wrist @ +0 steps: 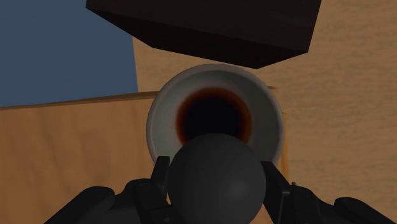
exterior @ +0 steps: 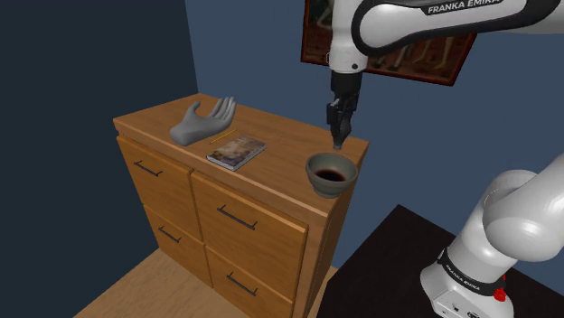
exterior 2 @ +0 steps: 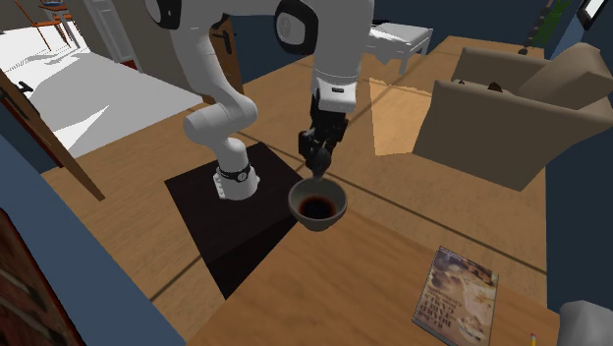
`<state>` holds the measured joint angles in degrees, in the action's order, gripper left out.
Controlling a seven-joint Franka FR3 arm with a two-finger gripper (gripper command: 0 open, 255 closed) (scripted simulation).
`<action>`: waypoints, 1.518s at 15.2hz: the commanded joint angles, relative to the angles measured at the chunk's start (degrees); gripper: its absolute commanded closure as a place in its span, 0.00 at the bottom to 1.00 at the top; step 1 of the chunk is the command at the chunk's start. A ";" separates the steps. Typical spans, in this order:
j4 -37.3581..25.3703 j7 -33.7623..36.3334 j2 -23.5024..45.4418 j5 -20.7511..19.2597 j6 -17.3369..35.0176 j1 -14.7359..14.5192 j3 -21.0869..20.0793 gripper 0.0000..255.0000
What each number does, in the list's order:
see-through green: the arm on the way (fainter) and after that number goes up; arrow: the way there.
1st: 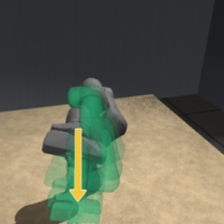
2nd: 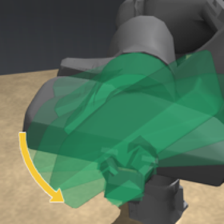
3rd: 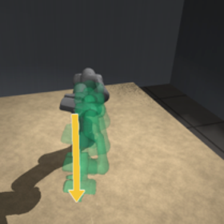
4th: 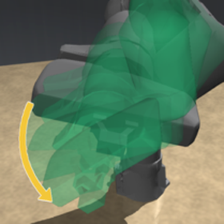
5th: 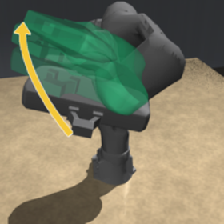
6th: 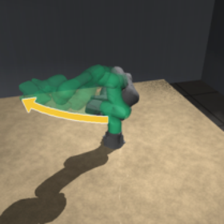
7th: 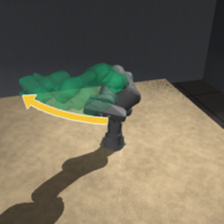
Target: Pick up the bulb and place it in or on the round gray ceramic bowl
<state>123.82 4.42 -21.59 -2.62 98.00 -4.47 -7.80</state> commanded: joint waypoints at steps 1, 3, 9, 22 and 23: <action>1.65 0.09 -0.10 0.01 1.58 -0.02 -0.01 1.00; 3.12 0.21 -0.02 0.00 3.12 -0.03 -0.04 1.00; 7.24 0.62 0.56 -0.07 7.80 -0.07 -0.17 1.00; 8.75 0.79 0.92 -0.11 9.66 -0.07 -0.23 0.00; 8.75 0.79 0.92 -0.11 9.66 -0.07 -0.23 0.00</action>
<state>132.56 5.22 -20.67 -2.73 107.66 -4.53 -8.03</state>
